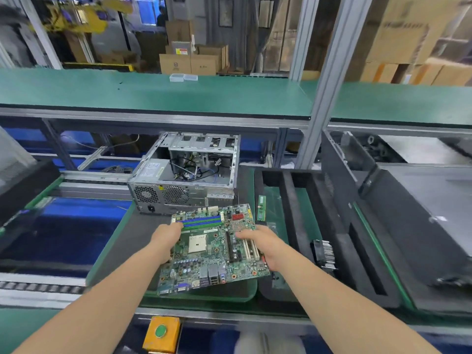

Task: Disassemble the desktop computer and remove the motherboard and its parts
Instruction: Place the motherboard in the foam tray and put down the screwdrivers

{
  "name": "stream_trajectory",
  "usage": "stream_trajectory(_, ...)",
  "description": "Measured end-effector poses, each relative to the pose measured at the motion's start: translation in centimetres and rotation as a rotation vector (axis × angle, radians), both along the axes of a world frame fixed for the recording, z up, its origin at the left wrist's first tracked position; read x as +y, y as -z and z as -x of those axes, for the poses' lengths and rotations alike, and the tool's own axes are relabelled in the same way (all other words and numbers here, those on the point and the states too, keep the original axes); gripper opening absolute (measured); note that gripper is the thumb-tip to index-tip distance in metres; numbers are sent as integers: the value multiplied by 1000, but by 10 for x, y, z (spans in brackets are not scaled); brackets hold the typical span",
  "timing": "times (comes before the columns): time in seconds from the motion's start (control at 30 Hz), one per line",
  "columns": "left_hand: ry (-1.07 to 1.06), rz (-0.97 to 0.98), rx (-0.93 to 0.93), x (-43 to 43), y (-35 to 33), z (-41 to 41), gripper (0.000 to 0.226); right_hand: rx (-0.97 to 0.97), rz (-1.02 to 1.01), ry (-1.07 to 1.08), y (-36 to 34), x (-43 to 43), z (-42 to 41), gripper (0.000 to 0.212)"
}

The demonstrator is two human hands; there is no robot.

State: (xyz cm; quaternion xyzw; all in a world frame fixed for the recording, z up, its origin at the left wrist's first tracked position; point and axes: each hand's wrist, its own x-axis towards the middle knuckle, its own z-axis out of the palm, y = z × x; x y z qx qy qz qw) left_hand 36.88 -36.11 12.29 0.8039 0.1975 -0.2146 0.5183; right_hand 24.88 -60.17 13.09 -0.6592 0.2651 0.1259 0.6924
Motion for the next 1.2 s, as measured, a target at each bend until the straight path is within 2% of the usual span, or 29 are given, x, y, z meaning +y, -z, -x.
stream_trajectory(0.33, 301, 12, -60, -150, -26, 51, 66, -45, 125, 180, -48, -130, 72, 100)
stream_trajectory(0.5, 464, 39, -98, -215, -36, 58, 62, -116, 279, 267, -80, -180, 74, 93)
stream_trajectory(0.6, 554, 71, -109, -241, -39, 48, 47, -127, 471, 294, -98, -192, 60, 91)
stream_trajectory(0.73, 586, 100, -139, -264, -41, 17, 57, -99, 717, 286, -113, -197, 26, 62)
stream_trajectory(0.83, 626, 210, -168, -275, -43, -19, 45, -49, 860, 250, -120, -196, -8, 47)
stream_trajectory(0.9, 620, 258, -210, -281, -46, -45, 43, -6, 936, 223, -121, -195, -34, 45)
stream_trajectory(1.03, 642, 301, -246, -297, -54, -83, 49, 66, 1023, 166, -111, -198, -83, 38)
stream_trajectory(1.2, 790, 293, -208, -314, -43, -100, 57, 158, 1030, 136, -80, -204, -129, 34)
